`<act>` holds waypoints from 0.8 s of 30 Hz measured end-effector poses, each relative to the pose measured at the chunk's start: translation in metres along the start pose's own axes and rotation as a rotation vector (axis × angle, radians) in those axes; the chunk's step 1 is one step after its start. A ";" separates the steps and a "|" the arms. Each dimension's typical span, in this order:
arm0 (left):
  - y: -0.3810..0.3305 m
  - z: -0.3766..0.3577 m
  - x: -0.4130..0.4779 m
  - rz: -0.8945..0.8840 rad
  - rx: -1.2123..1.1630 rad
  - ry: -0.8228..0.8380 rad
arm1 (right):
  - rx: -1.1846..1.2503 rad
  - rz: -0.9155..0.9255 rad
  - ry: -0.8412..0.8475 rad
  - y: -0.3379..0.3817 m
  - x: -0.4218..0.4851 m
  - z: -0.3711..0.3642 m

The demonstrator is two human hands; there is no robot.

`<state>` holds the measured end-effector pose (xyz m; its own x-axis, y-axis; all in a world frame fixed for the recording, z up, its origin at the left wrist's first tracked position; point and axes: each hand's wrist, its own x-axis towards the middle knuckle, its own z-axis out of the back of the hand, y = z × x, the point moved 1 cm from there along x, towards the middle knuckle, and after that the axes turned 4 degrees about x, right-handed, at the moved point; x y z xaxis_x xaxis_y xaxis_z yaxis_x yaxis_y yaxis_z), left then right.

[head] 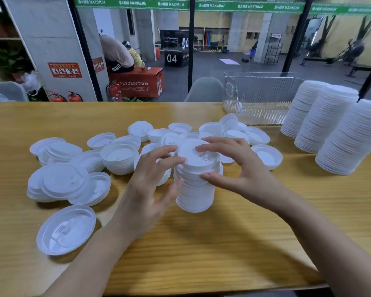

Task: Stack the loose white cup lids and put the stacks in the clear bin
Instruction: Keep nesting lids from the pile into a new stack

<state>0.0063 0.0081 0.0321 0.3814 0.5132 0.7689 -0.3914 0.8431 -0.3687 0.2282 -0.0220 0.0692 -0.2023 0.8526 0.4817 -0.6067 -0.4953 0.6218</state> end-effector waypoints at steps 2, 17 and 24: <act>0.000 0.000 0.000 -0.004 0.005 0.004 | 0.000 0.003 0.000 0.000 -0.001 -0.002; 0.000 -0.001 -0.001 -0.006 -0.015 0.008 | -0.304 -0.264 -0.335 -0.081 -0.018 0.053; 0.001 -0.003 -0.001 0.012 -0.029 0.011 | -0.699 -0.490 -0.165 -0.114 -0.031 0.052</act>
<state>0.0081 0.0090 0.0293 0.3864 0.5246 0.7586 -0.3712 0.8414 -0.3928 0.3435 -0.0006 0.0155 0.2864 0.8814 0.3756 -0.9402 0.1831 0.2871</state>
